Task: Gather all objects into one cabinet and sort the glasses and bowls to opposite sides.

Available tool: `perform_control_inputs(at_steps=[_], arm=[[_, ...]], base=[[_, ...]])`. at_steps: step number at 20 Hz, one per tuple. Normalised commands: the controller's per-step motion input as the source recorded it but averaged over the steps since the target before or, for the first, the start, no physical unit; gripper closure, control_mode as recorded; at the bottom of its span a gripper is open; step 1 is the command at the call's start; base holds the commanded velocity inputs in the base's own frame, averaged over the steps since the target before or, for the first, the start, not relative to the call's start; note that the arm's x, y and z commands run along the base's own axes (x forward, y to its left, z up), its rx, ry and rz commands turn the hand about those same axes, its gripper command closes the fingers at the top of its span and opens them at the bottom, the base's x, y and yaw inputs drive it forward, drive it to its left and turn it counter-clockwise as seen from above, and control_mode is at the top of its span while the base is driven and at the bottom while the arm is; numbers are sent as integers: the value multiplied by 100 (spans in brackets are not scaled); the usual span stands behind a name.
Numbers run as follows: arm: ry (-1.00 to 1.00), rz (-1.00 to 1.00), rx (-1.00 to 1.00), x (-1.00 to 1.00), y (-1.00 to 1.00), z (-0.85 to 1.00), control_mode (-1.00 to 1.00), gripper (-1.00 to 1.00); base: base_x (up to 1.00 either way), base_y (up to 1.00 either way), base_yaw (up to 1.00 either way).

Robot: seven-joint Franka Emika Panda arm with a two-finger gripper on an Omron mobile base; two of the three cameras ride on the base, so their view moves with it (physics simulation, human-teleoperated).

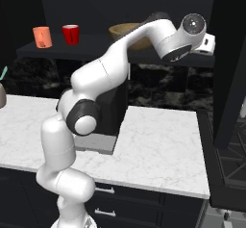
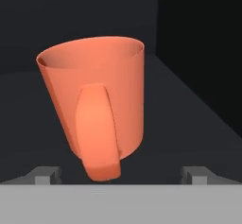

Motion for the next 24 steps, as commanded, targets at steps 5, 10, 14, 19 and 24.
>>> perform_control_inputs(at_steps=[5, 10, 14, 19, 24], arm=[[0, 0, 0, 19, 0, 0, -100, -100], [0, 0, 0, 15, 0, 0, -100, -100], [0, 0, 0, 12, 0, 0, -100, -100], [0, 0, 0, 0, 0, 0, -100, 100], [0, 0, 0, 0, 0, 0, -100, 100]], base=[[0, 0, 0], [0, 0, 0], [0, 0, 0], [0, 0, 0], [0, 0, 0]])
